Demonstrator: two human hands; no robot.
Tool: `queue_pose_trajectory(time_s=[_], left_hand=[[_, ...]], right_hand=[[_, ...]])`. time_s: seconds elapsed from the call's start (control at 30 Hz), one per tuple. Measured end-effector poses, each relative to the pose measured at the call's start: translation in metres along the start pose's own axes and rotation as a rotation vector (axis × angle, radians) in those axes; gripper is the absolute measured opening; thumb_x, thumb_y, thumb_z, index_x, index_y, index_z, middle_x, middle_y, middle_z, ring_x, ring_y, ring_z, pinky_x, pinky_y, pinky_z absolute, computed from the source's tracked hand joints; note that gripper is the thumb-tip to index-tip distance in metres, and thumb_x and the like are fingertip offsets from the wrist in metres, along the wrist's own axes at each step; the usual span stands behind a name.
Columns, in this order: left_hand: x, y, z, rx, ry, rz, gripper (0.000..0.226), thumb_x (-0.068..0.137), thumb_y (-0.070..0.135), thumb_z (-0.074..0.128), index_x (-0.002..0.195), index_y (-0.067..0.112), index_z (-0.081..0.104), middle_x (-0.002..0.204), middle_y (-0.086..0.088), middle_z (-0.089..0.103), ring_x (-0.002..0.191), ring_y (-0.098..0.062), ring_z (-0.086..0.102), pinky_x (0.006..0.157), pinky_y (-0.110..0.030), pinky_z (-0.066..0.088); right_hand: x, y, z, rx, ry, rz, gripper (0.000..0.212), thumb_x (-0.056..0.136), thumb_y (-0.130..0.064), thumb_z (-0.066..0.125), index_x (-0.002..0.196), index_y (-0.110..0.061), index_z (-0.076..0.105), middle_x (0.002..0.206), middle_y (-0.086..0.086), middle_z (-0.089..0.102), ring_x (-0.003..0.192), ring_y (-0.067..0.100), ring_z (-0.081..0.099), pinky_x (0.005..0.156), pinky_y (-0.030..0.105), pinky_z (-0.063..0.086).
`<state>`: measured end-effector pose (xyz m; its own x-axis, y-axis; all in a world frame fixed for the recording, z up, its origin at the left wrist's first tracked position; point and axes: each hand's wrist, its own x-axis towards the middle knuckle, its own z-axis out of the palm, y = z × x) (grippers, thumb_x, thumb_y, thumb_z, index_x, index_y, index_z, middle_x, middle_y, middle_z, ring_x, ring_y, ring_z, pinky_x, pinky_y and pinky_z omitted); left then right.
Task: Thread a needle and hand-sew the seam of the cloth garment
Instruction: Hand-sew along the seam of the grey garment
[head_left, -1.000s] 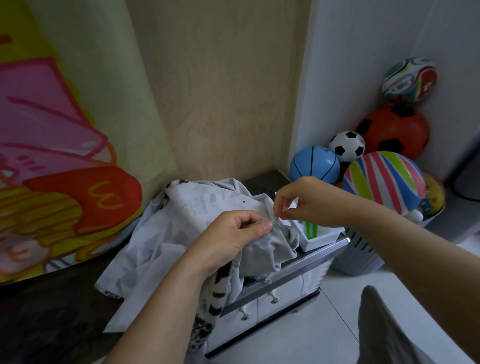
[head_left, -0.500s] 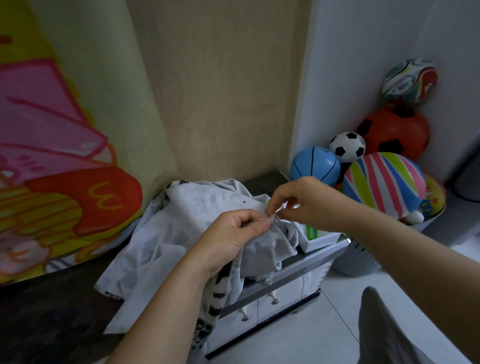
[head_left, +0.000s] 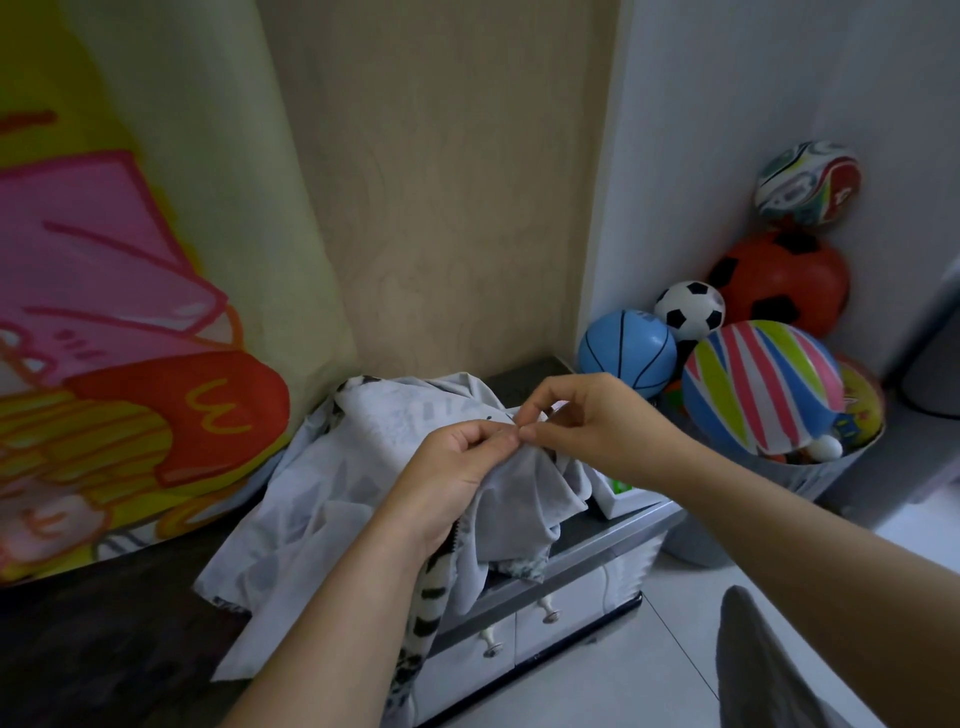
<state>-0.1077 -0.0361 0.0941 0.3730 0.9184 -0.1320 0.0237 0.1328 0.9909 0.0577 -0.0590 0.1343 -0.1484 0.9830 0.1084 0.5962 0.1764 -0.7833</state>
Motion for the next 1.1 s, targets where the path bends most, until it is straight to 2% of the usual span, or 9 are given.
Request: queue_pose_trajectory(time_s=[0.1,0.17,0.37,0.47,0.57,0.67,0.8,0.93,1.1], left_hand=[[0.003,0.002,0.001,-0.020,0.007,-0.033,0.018,0.089,0.027,0.065,0.077,0.020,0.076,0.092,-0.007,0.075,0.094,-0.019,0.069,0.090,-0.031,0.051],[0.005,0.005,0.003,-0.062,0.017,-0.057,0.017,0.089,0.024,0.065,0.080,0.015,0.075,0.091,-0.010,0.075,0.090,-0.020,0.068,0.087,-0.032,0.053],[0.012,0.010,0.002,-0.081,0.082,-0.084,0.016,0.089,0.021,0.065,0.081,0.009,0.074,0.092,-0.013,0.074,0.092,-0.023,0.067,0.095,-0.037,0.051],[0.015,0.010,-0.002,-0.095,0.120,-0.103,0.017,0.088,0.021,0.066,0.076,0.013,0.073,0.086,-0.009,0.074,0.090,-0.022,0.066,0.095,-0.037,0.050],[0.018,0.009,-0.005,-0.111,0.162,-0.126,0.014,0.088,0.023,0.065,0.080,0.014,0.073,0.090,-0.009,0.073,0.098,-0.025,0.065,0.098,-0.039,0.048],[0.018,0.011,-0.005,-0.124,0.176,-0.094,0.018,0.089,0.020,0.063,0.075,0.013,0.071,0.084,-0.009,0.071,0.092,-0.025,0.064,0.096,-0.039,0.048],[0.014,0.010,-0.004,-0.068,0.136,-0.080,0.015,0.088,0.025,0.066,0.078,0.015,0.074,0.089,-0.010,0.074,0.094,-0.026,0.066,0.099,-0.043,0.049],[0.011,0.006,-0.002,-0.007,0.118,-0.053,0.014,0.085,0.030,0.069,0.078,0.020,0.076,0.093,-0.007,0.075,0.103,-0.027,0.066,0.102,-0.046,0.046],[0.009,0.007,-0.005,0.016,0.096,-0.042,0.018,0.080,0.037,0.071,0.084,0.021,0.076,0.095,-0.003,0.075,0.104,-0.023,0.066,0.103,-0.043,0.046]], right_hand=[[-0.001,-0.005,0.004,-0.091,0.015,-0.062,0.003,0.090,-0.019,0.060,0.088,-0.021,0.062,0.091,-0.008,0.065,0.084,0.004,0.059,0.070,0.025,0.052],[-0.002,-0.012,0.005,-0.049,0.075,-0.058,0.005,0.093,-0.016,0.055,0.091,-0.019,0.059,0.092,-0.007,0.063,0.086,0.005,0.057,0.071,0.017,0.046],[-0.005,-0.041,-0.018,0.373,0.277,0.116,0.013,0.099,-0.018,0.044,0.087,-0.017,0.050,0.088,-0.002,0.070,0.088,0.011,0.064,0.085,0.031,0.049],[-0.007,-0.055,-0.037,0.811,0.190,0.232,0.023,0.100,-0.011,0.037,0.079,-0.014,0.045,0.062,0.002,0.055,0.060,0.016,0.060,0.070,0.035,0.056],[-0.013,-0.066,-0.049,1.062,0.052,0.329,0.029,0.098,-0.010,0.037,0.069,-0.016,0.036,0.057,-0.001,0.028,0.044,0.009,0.029,0.045,0.023,0.046],[-0.022,-0.067,-0.049,0.671,-0.046,0.327,0.022,0.097,-0.017,0.047,0.075,-0.011,0.048,0.057,-0.002,0.028,0.044,0.007,0.025,0.046,0.019,0.032],[-0.022,-0.045,-0.026,-0.126,-0.050,0.233,0.021,0.086,-0.034,0.065,0.097,-0.016,0.066,0.071,-0.009,0.058,0.039,-0.006,0.044,0.044,0.008,0.034],[-0.016,-0.026,-0.001,-0.188,0.115,0.165,0.026,0.079,-0.039,0.072,0.094,-0.018,0.070,0.077,-0.001,0.065,0.068,0.009,0.060,0.059,0.016,0.045],[-0.012,-0.021,0.005,-0.150,0.172,0.100,0.013,0.084,-0.029,0.069,0.080,-0.017,0.071,0.056,-0.007,0.052,0.051,0.005,0.044,0.048,0.008,0.036]])
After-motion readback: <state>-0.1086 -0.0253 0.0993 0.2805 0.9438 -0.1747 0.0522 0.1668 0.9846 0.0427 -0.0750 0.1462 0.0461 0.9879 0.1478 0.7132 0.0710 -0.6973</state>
